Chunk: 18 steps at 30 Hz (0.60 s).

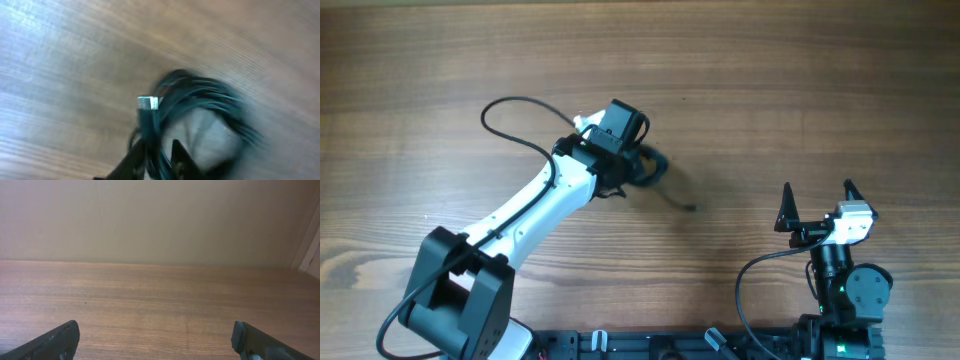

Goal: Untangle cables
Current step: 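Lower the left gripper onto the coil and close on the cable bundle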

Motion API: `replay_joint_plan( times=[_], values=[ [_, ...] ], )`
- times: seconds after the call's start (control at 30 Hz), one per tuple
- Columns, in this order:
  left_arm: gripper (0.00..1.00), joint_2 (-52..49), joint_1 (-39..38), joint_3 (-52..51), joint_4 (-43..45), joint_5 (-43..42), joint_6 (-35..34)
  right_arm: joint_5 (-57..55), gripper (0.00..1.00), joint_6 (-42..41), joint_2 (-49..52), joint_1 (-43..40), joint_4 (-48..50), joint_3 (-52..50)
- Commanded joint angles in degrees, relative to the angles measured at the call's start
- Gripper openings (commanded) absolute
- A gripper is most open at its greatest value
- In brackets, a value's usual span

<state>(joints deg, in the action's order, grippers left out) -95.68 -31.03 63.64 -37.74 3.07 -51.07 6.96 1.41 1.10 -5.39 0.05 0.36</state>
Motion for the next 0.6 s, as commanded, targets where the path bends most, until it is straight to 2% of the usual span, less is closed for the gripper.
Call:
replay_joint_plan(
  times=[0.0, 0.1, 0.17, 0.2, 0.57],
  values=[
    [0.36, 0.52, 0.00, 0.02, -1.18, -2.47, -6.01, -1.03, 1.00, 0.07, -0.52, 0.31, 0.26, -0.07],
    [0.75, 0.52, 0.00, 0.02, -1.14, -2.45, -6.01, -1.03, 1.00, 0.09, -0.52, 0.31, 0.26, -0.07],
    [0.93, 0.52, 0.00, 0.02, -1.18, -2.45, -5.97, -1.03, 1.00, 0.07, -0.52, 0.31, 0.26, -0.07],
    [0.99, 0.52, 0.00, 0.02, -1.16, -2.43, -5.95, -1.03, 1.00, 0.07, -0.52, 0.31, 0.26, -0.07],
    [1.00, 0.55, 0.07, 0.04, -1.31, -2.62, 9.88, -1.03, 1.00, 0.07, -0.52, 0.31, 0.26, -0.07]
  ],
)
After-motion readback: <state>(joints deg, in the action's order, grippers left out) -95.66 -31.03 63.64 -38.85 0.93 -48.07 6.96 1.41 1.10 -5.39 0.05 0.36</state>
